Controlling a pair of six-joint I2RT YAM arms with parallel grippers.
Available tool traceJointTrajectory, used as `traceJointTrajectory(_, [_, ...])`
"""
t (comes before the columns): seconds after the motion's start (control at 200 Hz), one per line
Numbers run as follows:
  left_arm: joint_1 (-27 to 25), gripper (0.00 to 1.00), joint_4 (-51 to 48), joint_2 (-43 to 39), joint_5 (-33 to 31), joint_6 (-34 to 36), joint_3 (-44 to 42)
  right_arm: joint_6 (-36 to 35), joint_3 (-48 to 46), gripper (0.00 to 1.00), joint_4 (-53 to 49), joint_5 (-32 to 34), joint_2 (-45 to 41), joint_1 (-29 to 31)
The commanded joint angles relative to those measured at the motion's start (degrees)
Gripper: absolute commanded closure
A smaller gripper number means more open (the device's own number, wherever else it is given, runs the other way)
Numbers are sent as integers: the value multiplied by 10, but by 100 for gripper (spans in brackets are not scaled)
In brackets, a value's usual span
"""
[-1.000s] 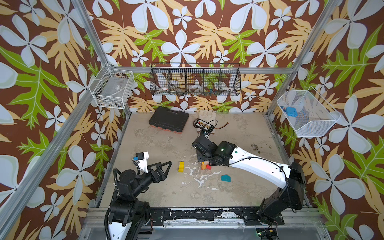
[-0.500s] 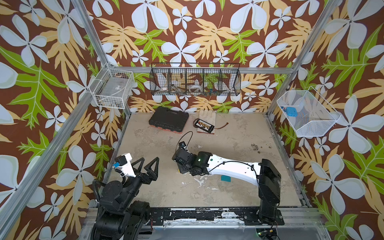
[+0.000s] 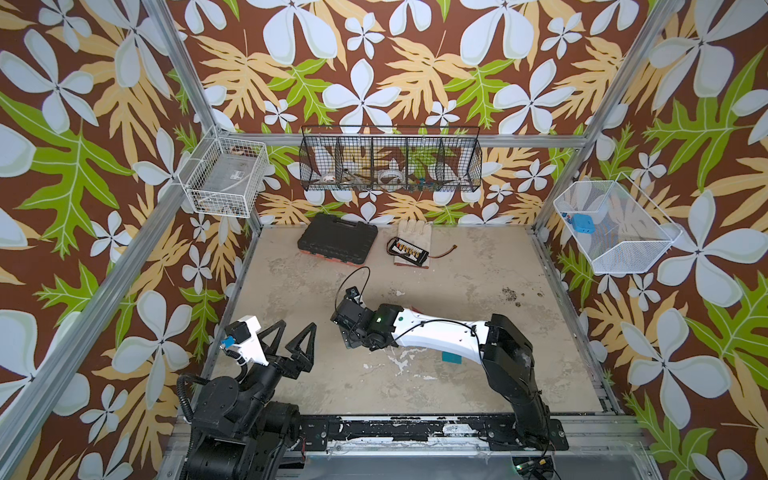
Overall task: Build the wood block tower
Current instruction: 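Move the right gripper to the yellow arch block and grasp it, then carry the yellow arch block over the stack and lower it on top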
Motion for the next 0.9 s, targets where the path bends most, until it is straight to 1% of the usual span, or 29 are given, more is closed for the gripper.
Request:
traceJointTrajectory(0.0, [0, 0, 8, -3, 4, 8, 0, 13, 19, 18, -16, 2, 27, -3])
traceJointTrajectory(0.13, [0, 0, 9, -7, 6, 8, 0, 17, 37, 18, -22, -1, 64, -11])
traceJointTrajectory(0.22, [0, 0, 9, -6, 7, 8, 0, 19, 35, 24, -16, -8, 77, -14])
traceJointTrajectory(0.335, [0, 0, 9, -5, 9, 8, -2, 21, 29, 27, -15, -12, 85, -14])
traceJointTrajectory(0.46, [0, 0, 9, -7, 9, 9, -1, 22, 13, 33, -10, -13, 78, -13])
traceJointTrajectory(0.561, [0, 0, 10, -8, 9, 8, -2, 22, -2, 44, -4, -15, 70, -14])
traceJointTrajectory(0.641, [0, 0, 10, -8, 9, 8, -2, 22, -10, 46, -3, -16, 66, -14])
traceJointTrajectory(0.761, [-1, 0, 9, -9, 11, 8, -2, 20, -18, 59, -1, -13, 62, -14])
traceJointTrajectory(0.831, [0, 0, 9, -9, 12, 8, -2, 17, -16, 59, -1, -11, 63, -15])
traceJointTrajectory(0.896, [0, 0, 10, -9, 13, 8, -2, 13, -10, 56, 1, -18, 67, -16])
